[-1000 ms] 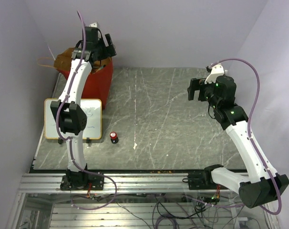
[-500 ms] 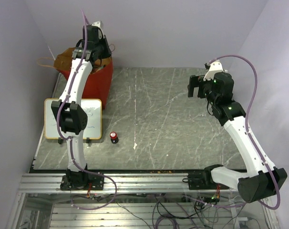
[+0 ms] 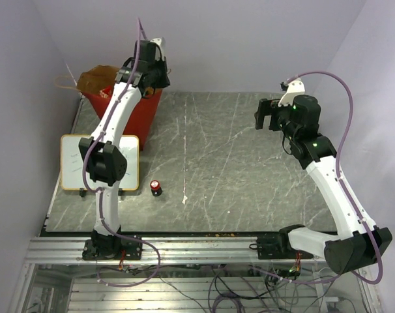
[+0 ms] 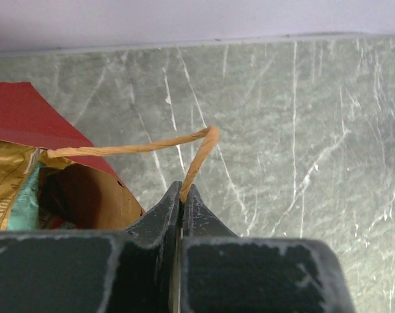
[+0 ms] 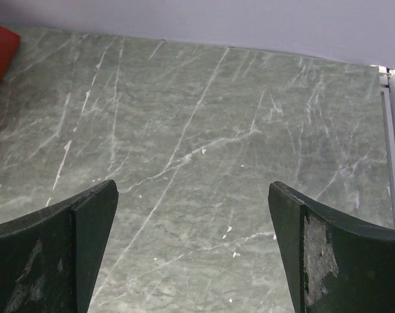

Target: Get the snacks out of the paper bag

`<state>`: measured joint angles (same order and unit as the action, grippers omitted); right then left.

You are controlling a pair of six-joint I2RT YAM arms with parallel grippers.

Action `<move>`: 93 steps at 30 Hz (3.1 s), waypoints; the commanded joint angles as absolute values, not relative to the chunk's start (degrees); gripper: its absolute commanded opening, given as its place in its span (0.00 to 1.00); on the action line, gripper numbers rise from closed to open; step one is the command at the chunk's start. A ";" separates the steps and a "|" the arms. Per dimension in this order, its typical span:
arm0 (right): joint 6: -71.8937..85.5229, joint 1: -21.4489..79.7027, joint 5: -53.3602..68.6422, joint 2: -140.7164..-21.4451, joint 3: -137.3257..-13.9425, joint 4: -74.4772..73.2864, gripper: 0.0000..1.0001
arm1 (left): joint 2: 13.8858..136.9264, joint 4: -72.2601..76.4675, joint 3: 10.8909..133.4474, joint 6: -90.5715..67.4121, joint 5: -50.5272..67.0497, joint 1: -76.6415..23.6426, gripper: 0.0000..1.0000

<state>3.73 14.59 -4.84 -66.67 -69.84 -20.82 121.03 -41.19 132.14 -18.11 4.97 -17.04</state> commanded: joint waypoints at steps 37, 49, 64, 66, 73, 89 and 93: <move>20.63 18.80 19.35 -81.11 -80.06 -17.37 0.98 | 94.96 -37.95 114.31 -32.47 12.45 -17.11 0.83; 20.13 20.45 20.38 -89.19 -93.84 -28.09 0.86 | 95.52 -46.48 107.94 -44.97 6.14 -0.99 0.81; 20.13 21.82 25.37 -92.69 -97.25 -28.08 0.80 | 115.47 -32.43 119.80 -48.04 27.90 9.76 0.61; 20.06 21.80 25.04 -92.77 -97.35 -28.17 0.80 | 117.02 -28.11 120.01 -50.49 30.33 9.70 0.62; 17.94 21.97 24.88 -91.85 -97.36 -28.34 0.80 | 116.50 -2.79 108.92 -61.57 36.36 9.79 0.68; 14.42 21.97 20.84 -91.56 -98.41 -30.41 0.79 | 109.93 -0.44 100.65 -58.30 30.96 10.73 0.74; 13.55 21.97 20.55 -91.62 -97.94 -30.39 0.79 | 111.14 -0.98 104.07 -57.58 31.88 11.09 0.74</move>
